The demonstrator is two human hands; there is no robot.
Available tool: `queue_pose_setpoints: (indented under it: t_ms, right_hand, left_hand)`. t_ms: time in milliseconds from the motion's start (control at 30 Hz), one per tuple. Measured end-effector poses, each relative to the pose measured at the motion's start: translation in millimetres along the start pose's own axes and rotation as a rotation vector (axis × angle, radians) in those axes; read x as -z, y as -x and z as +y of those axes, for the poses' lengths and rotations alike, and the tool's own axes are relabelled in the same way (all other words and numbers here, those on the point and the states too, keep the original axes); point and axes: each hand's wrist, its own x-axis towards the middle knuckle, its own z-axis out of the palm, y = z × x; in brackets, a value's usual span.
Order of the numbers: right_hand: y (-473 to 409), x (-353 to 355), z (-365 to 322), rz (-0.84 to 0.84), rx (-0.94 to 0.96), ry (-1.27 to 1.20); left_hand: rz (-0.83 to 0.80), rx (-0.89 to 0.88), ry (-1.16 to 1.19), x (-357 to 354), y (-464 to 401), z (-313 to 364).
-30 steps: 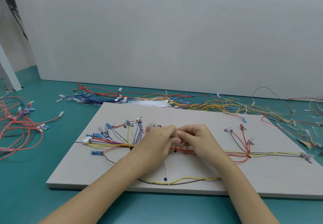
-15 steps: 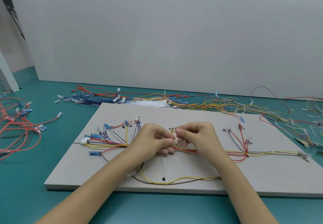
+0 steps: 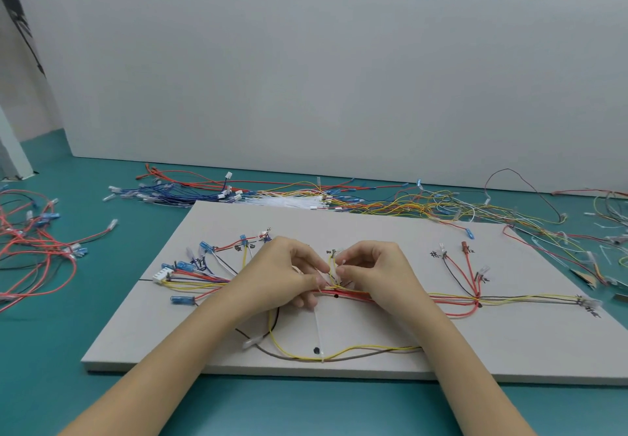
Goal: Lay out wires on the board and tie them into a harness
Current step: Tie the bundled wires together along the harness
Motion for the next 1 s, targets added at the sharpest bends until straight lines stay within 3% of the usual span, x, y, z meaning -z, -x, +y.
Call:
queue_pose_setpoints:
  t_ms: [300,533,767,1000]
  right_hand:
    - [1,-1,1,-0.014,-0.021,-0.096]
    - [0,-4,4,-0.018,0.059,-0.018]
    - [0,1,4,-0.034,0.066,-0.055]
    - [2,3,2,-0.118,0.057,-0.054]
  left_hand:
    - [0.064,-0.152,-0.117,-8,3,3]
    - [0.114,-0.186,-0.035,-16,4,4]
    - [0.147,-0.114,0.121,-22,3,0]
    - [0.148,-0.111,0.102,-20,0,-4]
